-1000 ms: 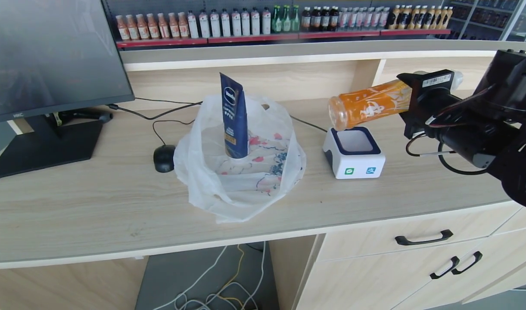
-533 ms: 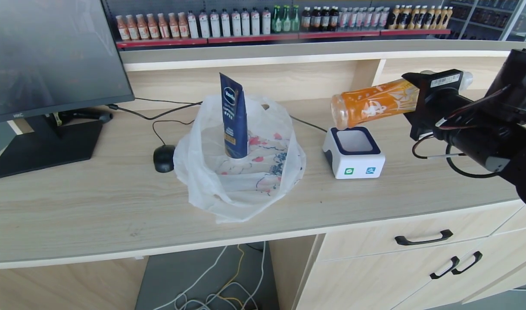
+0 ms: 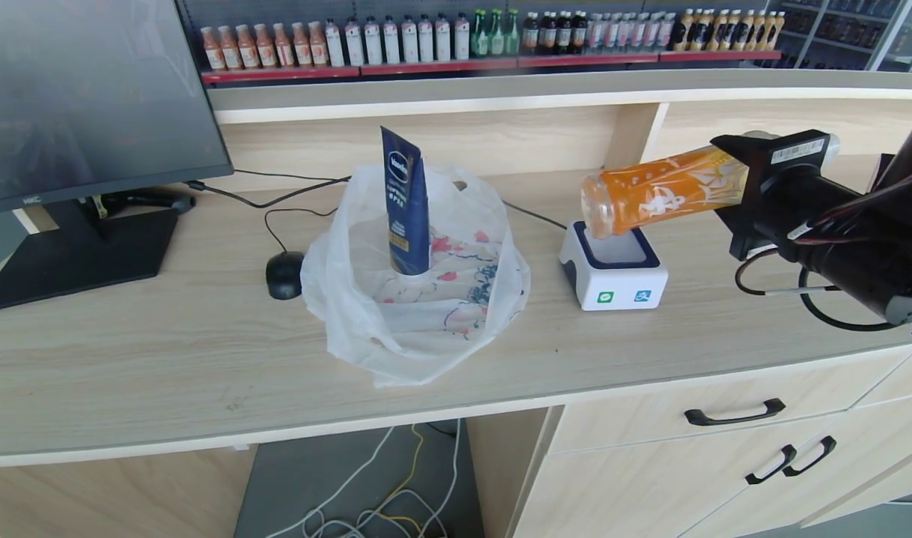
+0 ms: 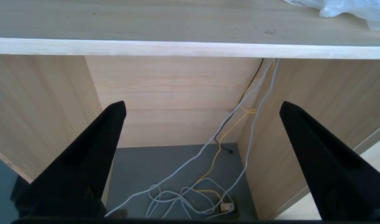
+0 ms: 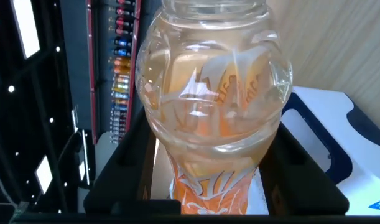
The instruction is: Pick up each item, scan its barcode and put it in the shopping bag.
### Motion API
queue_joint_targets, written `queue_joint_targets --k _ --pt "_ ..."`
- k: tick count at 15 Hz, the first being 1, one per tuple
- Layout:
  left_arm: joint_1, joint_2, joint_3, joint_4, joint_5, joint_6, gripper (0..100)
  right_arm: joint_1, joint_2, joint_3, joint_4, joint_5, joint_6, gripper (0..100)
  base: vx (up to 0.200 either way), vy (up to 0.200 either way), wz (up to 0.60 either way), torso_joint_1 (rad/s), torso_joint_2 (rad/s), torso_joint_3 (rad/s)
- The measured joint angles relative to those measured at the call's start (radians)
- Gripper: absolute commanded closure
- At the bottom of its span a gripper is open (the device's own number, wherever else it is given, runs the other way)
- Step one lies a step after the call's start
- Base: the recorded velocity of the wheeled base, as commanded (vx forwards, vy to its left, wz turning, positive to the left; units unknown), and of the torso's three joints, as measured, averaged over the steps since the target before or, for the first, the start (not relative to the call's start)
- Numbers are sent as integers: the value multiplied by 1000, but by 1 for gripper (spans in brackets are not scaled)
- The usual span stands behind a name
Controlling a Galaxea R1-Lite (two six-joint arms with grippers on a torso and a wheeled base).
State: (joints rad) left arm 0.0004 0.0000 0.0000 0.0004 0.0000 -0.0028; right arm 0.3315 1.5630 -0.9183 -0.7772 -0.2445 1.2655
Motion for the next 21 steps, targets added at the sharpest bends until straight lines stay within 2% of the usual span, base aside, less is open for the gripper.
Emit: queue_joint_targets --k 8,21 --pt "0 0 0 0 0 0 0 7 -5 54 -1 1 3 100 0 0 0 0 0 0" --pt "0 0 0 0 0 0 0 4 61 5 -7 17 4 100 0 0 0 0 0 0"
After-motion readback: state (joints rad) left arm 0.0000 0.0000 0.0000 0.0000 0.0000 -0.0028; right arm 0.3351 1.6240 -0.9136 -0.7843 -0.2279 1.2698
